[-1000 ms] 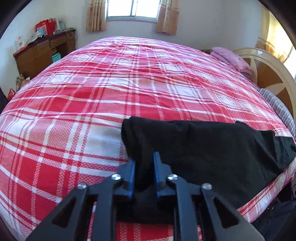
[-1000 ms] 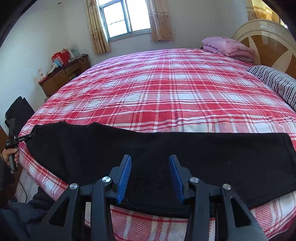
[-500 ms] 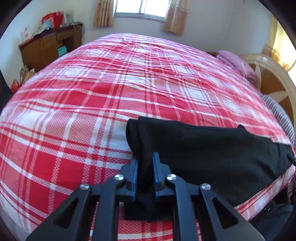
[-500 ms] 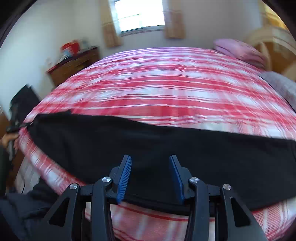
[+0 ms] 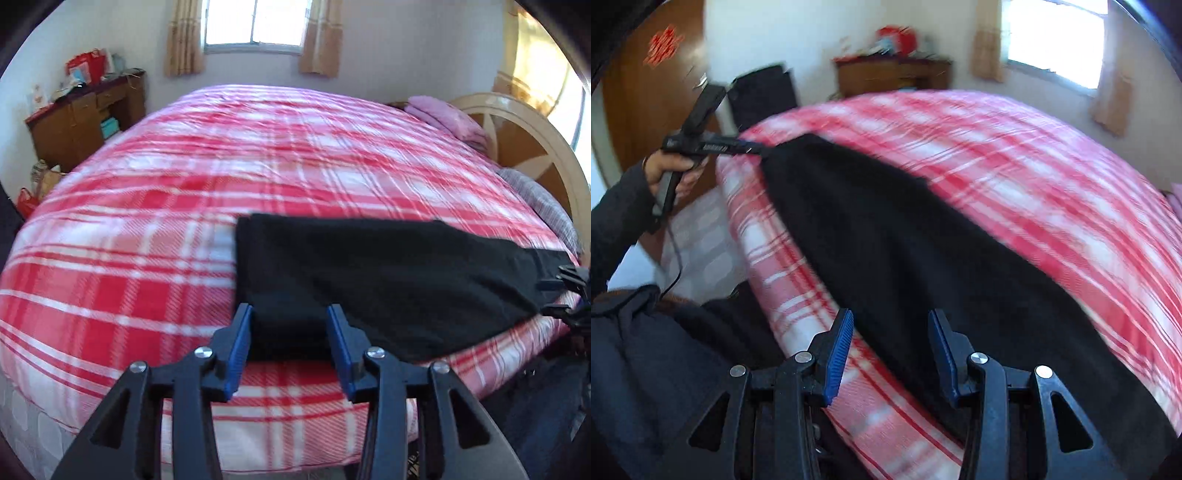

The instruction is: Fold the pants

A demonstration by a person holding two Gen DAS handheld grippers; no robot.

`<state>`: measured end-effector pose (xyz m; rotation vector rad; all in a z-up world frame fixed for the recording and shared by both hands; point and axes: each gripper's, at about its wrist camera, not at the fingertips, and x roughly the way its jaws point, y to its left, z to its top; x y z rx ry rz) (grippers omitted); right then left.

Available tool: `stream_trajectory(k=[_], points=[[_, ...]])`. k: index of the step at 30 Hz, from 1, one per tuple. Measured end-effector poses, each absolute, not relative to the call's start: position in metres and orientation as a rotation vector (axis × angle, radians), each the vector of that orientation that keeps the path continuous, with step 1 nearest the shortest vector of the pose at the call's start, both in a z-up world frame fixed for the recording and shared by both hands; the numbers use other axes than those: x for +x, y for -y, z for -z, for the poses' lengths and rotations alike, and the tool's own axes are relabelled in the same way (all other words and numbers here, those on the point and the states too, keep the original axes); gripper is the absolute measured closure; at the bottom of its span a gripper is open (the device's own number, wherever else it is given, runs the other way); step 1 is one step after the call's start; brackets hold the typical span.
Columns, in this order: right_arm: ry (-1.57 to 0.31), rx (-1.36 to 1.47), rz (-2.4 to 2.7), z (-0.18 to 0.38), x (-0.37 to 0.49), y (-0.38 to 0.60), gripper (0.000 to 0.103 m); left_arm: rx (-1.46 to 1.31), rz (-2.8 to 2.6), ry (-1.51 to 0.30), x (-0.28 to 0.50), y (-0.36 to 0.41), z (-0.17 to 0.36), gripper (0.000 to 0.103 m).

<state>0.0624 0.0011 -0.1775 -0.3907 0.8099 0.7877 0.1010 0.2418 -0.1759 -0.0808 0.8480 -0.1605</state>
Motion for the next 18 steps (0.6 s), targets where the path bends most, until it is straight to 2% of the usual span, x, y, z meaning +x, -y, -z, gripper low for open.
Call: stream_trajectory(k=[2, 3, 4, 6, 7, 11, 18], points=[[-0.840, -0.440, -0.779, 0.191, 0.068, -0.018, 0.059, -0.056, 0.150, -0.849, 0.105, -0.234, 0.183, 0.060], [-0.856, -0.457, -0.784, 0.197, 0.068, -0.024, 0.059, -0.054, 0.147, -0.852, 0.109, -0.233, 0.186, 0.065], [-0.866, -0.467, -0.788, 0.201, 0.069, -0.029, 0.059, -0.053, 0.141, -0.859, 0.110, -0.232, 0.188, 0.076], [-0.883, -0.494, -0.787, 0.209, 0.069, -0.036, 0.059, -0.034, 0.136, -0.867, 0.109, -0.231, 0.190, 0.088], [-0.890, -0.507, -0.787, 0.212, 0.069, -0.038, 0.059, -0.018, 0.123, -0.873, 0.109, -0.231, 0.190, 0.091], [-0.890, -0.538, -0.777, 0.216, 0.066, -0.044, 0.082, -0.001, 0.120, -0.874, 0.103, -0.236, 0.183, 0.092], [-0.930, -0.549, -0.842, 0.217, 0.065, -0.047, 0.083, -0.019, 0.148, -0.904, 0.097, -0.242, 0.188, 0.090]])
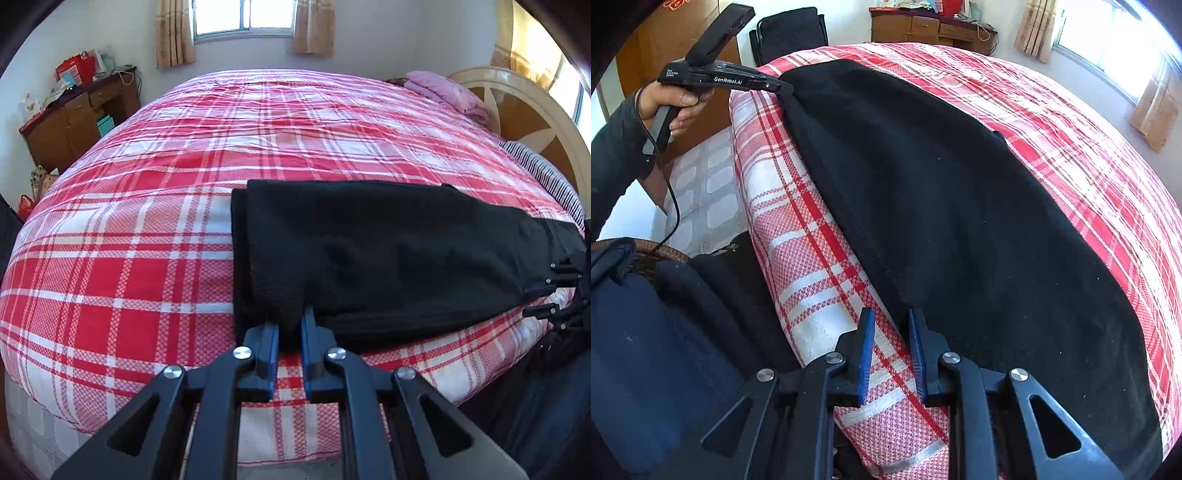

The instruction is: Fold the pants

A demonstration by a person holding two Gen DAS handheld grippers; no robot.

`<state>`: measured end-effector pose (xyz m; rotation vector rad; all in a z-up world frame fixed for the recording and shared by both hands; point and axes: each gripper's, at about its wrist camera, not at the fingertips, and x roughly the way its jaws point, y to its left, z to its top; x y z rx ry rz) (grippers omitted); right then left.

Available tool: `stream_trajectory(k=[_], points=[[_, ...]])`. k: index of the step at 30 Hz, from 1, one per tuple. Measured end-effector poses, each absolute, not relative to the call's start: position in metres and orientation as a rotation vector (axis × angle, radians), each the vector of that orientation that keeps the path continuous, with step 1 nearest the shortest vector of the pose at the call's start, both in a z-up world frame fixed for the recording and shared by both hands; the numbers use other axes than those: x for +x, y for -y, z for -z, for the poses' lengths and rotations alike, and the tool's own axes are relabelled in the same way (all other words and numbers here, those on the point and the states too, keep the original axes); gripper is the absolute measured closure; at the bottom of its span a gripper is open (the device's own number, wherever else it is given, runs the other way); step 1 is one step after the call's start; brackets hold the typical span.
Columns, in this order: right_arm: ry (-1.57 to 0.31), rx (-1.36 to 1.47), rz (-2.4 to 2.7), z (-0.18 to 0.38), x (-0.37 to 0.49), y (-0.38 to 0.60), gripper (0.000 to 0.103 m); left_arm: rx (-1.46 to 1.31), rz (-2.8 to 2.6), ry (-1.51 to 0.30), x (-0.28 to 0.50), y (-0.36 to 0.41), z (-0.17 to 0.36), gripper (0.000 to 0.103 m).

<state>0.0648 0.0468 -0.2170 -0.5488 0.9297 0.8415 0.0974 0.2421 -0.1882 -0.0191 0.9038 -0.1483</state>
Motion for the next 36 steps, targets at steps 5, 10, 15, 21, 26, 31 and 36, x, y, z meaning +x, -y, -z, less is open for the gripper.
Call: stream_trajectory(k=[5, 10, 15, 21, 26, 31, 36], points=[[-0.888, -0.409, -0.848, 0.186, 0.083, -0.018, 0.075, -0.025, 0.108, -0.841, 0.088, -0.254, 0.168, 0.067], [-0.837, -0.285, -0.762, 0.145, 0.116, 0.020, 0.065, -0.009, -0.028, -0.770, 0.080, -0.280, 0.145, 0.059], [-0.846, -0.130, -0.706, 0.120, 0.161, 0.025, 0.065, -0.043, -0.048, -0.731, 0.082, -0.273, 0.139, 0.055], [-0.940, 0.008, -0.714, 0.129, 0.221, -0.001, 0.065, 0.030, 0.194, -0.741, 0.106, -0.179, 0.150, 0.054], [-1.056, 0.097, -0.700, 0.157, 0.259, -0.025, 0.065, 0.106, 0.282, -0.784, 0.126, -0.126, 0.177, 0.054], [-1.170, 0.238, -0.732, 0.186, 0.280, -0.042, 0.065, 0.166, 0.277, -0.861, 0.121, -0.123, 0.209, 0.053], [-1.315, 0.321, -0.770, 0.210, 0.285, -0.062, 0.065, 0.087, 0.323, -0.874, 0.119, -0.139, 0.211, 0.053]])
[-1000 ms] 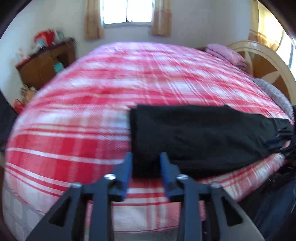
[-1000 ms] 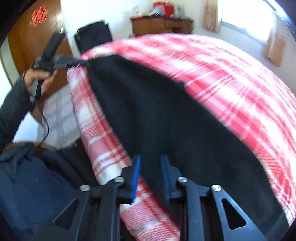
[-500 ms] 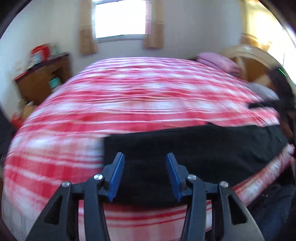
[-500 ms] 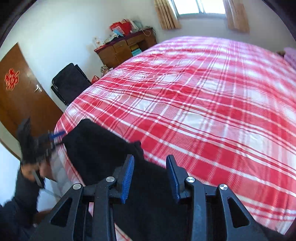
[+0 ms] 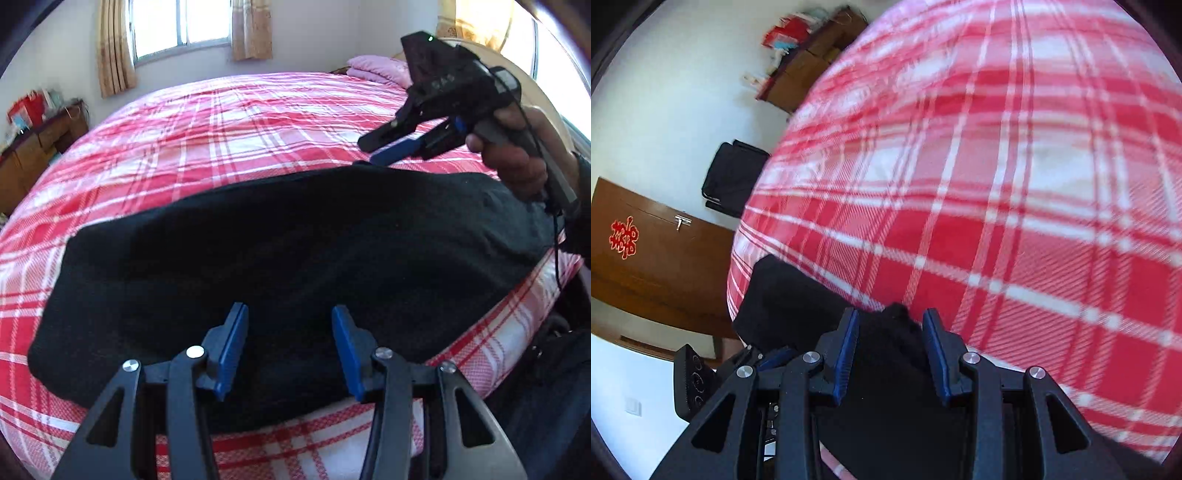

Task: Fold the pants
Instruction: 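Close the right tool on the pants edge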

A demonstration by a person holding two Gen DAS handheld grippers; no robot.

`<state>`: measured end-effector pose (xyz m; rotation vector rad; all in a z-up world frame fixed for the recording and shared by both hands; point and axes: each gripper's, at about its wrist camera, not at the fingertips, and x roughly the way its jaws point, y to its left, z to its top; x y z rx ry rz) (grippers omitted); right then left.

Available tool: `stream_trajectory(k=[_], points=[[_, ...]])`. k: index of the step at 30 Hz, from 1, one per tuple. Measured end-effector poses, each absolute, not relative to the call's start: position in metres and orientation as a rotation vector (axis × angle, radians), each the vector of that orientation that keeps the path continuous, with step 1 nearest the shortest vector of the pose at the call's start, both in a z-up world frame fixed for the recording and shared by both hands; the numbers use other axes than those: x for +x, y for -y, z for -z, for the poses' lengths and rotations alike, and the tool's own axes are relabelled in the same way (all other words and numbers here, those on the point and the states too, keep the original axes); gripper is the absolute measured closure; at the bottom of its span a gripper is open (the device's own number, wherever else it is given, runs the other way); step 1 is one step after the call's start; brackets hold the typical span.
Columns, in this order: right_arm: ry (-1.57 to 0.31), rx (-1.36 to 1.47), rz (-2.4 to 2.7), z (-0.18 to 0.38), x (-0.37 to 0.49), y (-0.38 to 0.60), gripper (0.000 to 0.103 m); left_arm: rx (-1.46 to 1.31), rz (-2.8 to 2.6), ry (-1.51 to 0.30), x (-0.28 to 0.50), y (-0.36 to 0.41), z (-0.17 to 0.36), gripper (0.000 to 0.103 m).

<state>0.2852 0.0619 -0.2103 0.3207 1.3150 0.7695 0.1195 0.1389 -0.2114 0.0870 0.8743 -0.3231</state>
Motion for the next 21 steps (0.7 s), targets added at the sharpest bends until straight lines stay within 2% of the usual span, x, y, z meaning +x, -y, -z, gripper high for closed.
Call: stream_trajectory(k=[9, 12, 17, 21], points=[[-1.367, 0.454, -0.824, 0.222, 0.280, -0.067, 0.067, 0.091, 0.328, -0.865, 0.118, -0.132, 0.215, 0.051], [-1.387, 0.575, -0.797, 0.235, 0.290, -0.056, 0.074, 0.106, 0.330, -0.862, 0.117, -0.129, 0.214, 0.047], [-1.391, 0.651, -0.772, 0.246, 0.296, -0.053, 0.093, 0.111, 0.336, -0.859, 0.116, -0.130, 0.214, 0.045], [-1.285, 0.644, -0.771, 0.227, 0.290, -0.051, 0.098, 0.116, 0.336, -0.858, 0.114, -0.130, 0.214, 0.045]])
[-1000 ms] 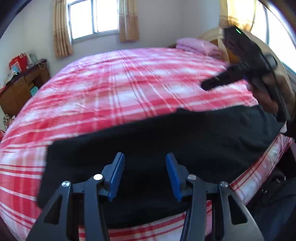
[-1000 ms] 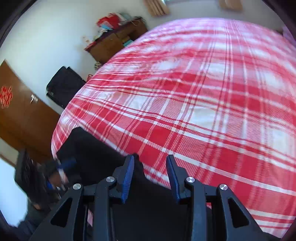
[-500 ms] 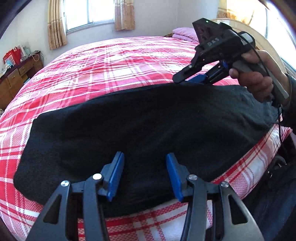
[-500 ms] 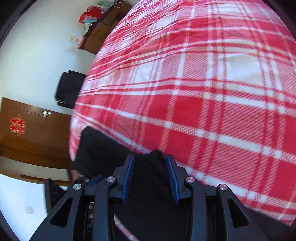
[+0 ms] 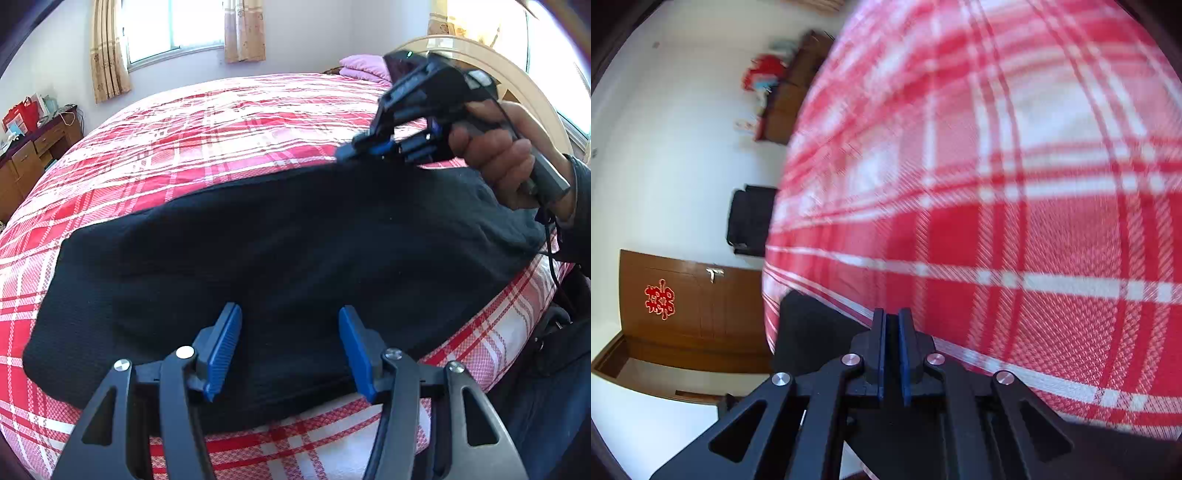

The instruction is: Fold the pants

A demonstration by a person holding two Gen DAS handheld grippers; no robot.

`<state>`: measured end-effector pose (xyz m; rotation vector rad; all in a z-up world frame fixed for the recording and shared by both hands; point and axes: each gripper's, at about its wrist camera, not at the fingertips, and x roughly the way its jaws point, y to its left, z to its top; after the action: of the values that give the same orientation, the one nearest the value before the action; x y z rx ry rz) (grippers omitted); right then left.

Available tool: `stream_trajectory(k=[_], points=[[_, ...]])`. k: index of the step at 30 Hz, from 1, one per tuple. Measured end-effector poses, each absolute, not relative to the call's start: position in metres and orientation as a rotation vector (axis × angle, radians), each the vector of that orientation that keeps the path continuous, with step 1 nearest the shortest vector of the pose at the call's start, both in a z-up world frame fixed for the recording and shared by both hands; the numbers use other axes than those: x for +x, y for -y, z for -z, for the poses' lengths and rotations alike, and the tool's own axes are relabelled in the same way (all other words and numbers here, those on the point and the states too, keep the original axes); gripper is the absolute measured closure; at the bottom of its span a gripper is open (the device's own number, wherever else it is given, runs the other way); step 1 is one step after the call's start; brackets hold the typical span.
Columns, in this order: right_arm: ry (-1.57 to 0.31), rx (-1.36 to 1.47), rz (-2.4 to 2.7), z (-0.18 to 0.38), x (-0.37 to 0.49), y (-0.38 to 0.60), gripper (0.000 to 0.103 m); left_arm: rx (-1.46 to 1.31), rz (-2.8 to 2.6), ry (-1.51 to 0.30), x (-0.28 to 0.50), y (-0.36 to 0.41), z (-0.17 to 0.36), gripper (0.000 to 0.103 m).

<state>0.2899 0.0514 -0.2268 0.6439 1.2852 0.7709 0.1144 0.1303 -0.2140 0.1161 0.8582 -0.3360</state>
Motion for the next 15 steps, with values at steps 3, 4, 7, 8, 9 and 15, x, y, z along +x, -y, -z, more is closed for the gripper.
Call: stream_trajectory(k=[3, 4, 7, 8, 9, 15], points=[[-1.172, 0.624, -0.799, 0.199, 0.283, -0.050, 0.099, 0.126, 0.337, -0.857, 0.113, -0.130, 0.214, 0.045], [-1.134, 0.589, -0.790, 0.188, 0.280, -0.052, 0.099, 0.124, 0.338, -0.855, 0.113, -0.130, 0.214, 0.045], [-1.122, 0.514, -0.701, 0.188, 0.286, -0.055, 0.099, 0.114, 0.335, -0.844, 0.113, -0.130, 0.213, 0.044], [-1.137, 0.511, -0.684, 0.196, 0.292, -0.055, 0.100, 0.116, 0.336, -0.841, 0.113, -0.130, 0.213, 0.044], [-1.159, 0.511, -0.657, 0.207, 0.300, -0.056, 0.099, 0.119, 0.336, -0.836, 0.113, -0.129, 0.213, 0.044], [-1.196, 0.453, -0.676, 0.225, 0.305, -0.056, 0.094, 0.182, 0.301, -0.811, 0.104, -0.131, 0.204, 0.044]])
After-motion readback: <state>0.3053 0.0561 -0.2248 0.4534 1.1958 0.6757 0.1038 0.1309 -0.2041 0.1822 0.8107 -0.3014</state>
